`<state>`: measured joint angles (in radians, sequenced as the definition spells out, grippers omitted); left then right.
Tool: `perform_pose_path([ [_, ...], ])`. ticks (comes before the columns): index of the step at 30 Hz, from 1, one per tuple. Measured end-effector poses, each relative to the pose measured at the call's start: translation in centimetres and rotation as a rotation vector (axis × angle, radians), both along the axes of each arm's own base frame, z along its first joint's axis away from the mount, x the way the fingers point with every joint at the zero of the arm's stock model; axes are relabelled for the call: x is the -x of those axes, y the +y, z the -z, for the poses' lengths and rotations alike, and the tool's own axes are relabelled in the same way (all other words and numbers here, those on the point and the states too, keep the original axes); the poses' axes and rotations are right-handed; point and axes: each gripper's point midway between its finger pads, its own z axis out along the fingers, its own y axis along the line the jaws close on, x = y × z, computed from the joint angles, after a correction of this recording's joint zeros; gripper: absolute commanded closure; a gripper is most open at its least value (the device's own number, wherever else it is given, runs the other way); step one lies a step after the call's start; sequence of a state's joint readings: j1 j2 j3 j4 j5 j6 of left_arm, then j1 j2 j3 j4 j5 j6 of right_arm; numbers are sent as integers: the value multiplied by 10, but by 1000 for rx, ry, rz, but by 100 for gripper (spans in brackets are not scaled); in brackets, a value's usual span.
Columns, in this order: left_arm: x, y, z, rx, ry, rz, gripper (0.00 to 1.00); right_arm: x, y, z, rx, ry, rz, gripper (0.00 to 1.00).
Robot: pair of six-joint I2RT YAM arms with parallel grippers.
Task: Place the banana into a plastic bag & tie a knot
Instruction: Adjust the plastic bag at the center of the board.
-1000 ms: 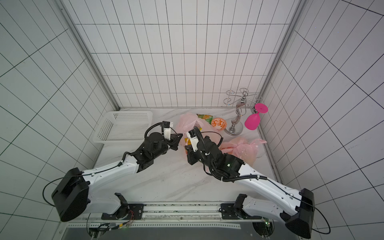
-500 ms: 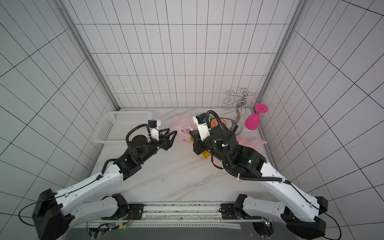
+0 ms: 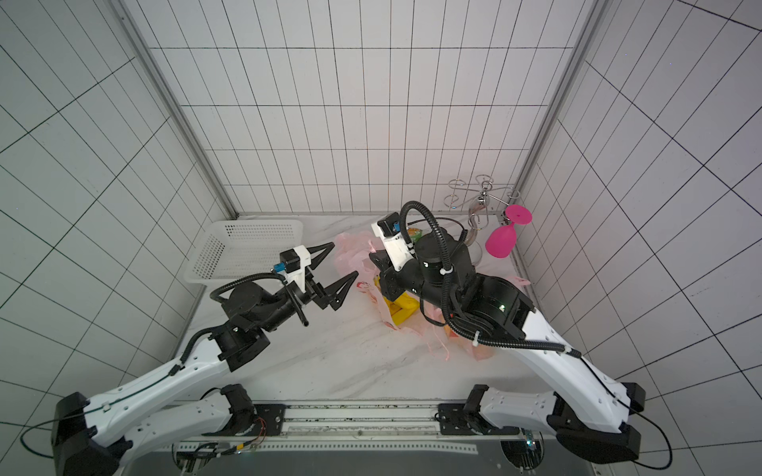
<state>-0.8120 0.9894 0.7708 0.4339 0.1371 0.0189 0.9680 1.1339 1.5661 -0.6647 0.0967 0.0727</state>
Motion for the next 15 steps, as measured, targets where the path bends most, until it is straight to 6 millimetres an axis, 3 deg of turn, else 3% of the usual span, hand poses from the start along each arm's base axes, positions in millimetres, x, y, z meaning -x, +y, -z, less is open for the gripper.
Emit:
perform_pose_path([
  [10,20,-67,8,-174,-118,298,3,10,2,4,22,6,-69,100],
  [15,37,-86,11,-213,-150,384,23,7,-6,-1,10,-2,-57,100],
])
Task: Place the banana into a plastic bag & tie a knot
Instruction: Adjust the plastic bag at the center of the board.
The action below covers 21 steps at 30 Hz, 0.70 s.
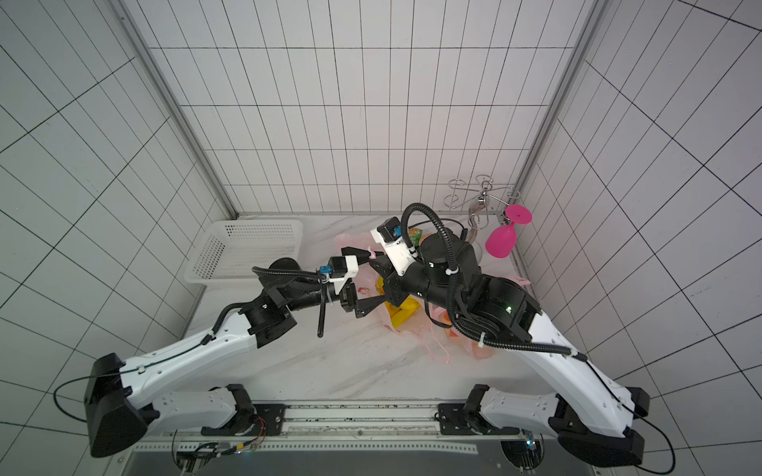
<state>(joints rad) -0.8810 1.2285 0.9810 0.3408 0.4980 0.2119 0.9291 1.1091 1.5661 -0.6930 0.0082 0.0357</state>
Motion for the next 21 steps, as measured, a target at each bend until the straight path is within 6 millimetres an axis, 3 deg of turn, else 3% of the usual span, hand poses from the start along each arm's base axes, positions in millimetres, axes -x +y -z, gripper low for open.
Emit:
perform_pose_path([
  [6,-1,0,-5,30,0,-1,58,-9,-19,-9,-36,-4,41,100],
  [10,2,-2,-7,46,19,23,63,-16,-33,-15,-74,4,64,100],
  [14,-3,-9,5,28,52,31,58,-18,-34,-19,-105,14,51,100],
  [18,-23,-17,22,-8,100,-37,57,-12,-28,-17,-116,33,0,100],
  [20,-34,-19,28,-24,116,-80,60,-11,-26,-16,-119,40,-12,100],
  [21,-37,-20,31,-33,123,-98,68,-11,-26,-16,-120,42,-16,100],
])
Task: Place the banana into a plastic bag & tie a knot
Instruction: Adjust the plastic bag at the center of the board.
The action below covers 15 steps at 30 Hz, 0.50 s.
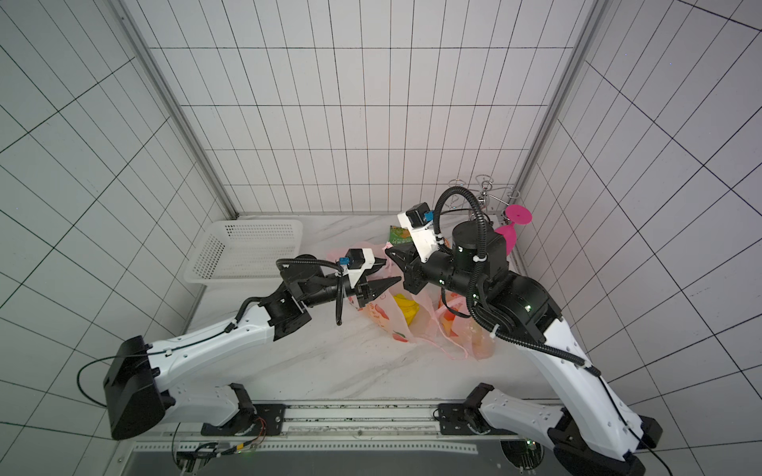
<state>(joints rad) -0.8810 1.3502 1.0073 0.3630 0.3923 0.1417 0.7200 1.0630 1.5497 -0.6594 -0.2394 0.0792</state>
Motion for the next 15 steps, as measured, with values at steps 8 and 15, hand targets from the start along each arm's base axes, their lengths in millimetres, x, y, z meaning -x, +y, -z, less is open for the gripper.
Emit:
perform_pose_path([
  [8,-10,7,8,-3,10,-71,48,-10,-6,10,-4,25,35,100],
  [15,-11,25,-9,51,-29,-147,19,-17,-1,28,9,72,18,100],
])
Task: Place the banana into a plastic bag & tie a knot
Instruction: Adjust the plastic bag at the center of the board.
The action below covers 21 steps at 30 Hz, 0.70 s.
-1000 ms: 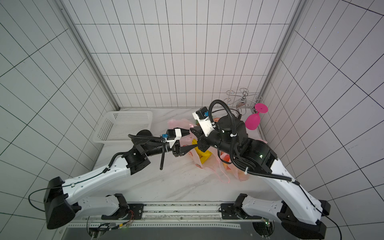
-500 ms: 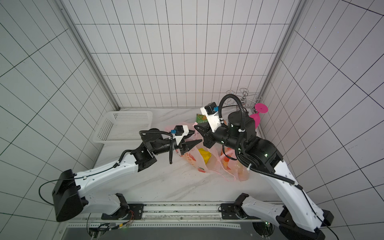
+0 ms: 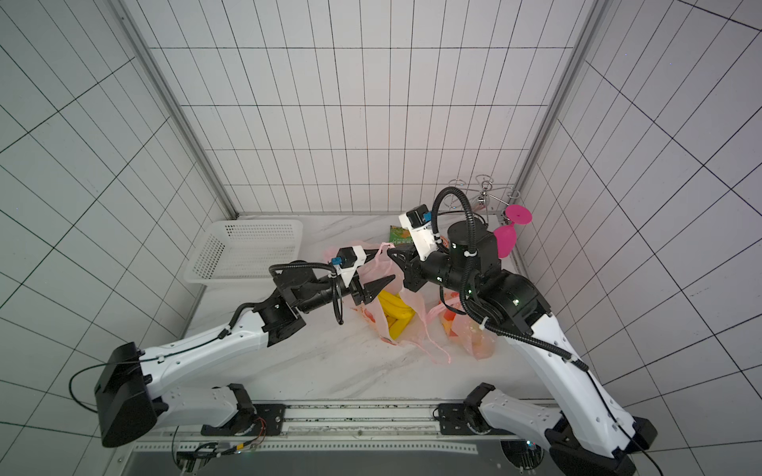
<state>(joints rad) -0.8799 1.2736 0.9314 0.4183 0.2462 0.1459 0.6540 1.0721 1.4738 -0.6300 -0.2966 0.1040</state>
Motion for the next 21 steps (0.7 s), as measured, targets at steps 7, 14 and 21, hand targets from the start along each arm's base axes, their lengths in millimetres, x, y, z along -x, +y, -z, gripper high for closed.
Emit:
perform_pose_path([
  [7,2,-1,-19,13,-44,10,20,6,7,1,-6,14,-54,100],
  [14,19,-14,-28,14,-62,123,66,7,8,5,1,30,-66,100],
  [21,19,-26,-8,-26,-20,162,85,1,7,8,13,39,-36,100],
])
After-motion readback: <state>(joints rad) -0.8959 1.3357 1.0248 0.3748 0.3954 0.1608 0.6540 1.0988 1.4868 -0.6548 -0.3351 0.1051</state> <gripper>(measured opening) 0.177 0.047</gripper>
